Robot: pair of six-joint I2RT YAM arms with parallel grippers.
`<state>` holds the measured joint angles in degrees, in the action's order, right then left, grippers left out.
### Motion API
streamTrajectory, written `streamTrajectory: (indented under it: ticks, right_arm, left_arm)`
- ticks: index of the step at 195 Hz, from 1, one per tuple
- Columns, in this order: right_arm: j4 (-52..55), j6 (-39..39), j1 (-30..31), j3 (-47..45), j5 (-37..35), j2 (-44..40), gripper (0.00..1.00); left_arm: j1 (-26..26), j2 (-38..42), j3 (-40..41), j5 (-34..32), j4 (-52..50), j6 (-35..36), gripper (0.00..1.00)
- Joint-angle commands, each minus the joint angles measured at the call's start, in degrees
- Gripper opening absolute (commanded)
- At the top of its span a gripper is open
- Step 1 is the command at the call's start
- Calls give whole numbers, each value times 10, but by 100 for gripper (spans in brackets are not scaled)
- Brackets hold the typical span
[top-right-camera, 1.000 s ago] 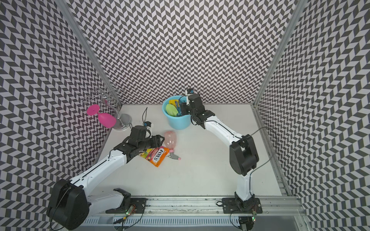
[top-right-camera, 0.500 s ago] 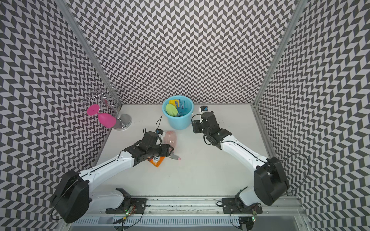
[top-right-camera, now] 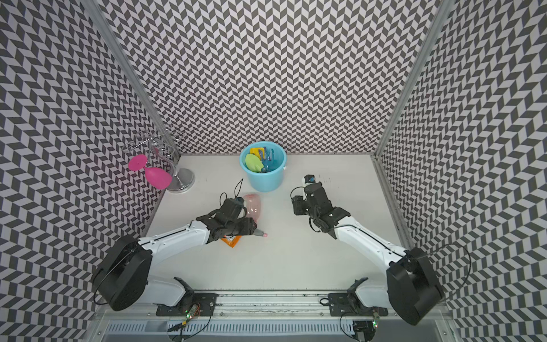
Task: Organize the gardening tools
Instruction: Adjust the gardening tool at the center of the board.
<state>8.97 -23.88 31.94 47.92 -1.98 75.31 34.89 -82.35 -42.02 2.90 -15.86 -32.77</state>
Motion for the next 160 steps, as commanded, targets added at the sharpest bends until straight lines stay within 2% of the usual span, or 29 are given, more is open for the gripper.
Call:
streamTrajectory:
  ticks: [1,78,160]
  right_arm:
    - [-12,-7,-2,-8,-12,-17,45]
    - [-16,-7,-5,-12,-8,-7,45]
    - [-21,-12,-5,-19,-3,-5,44]
  left_arm:
    - [4,-18,-21,-13,24,-5,60]
    - [6,-71,-48,-24,36,0,52]
    - [7,-105,-61,-33,38,10,49]
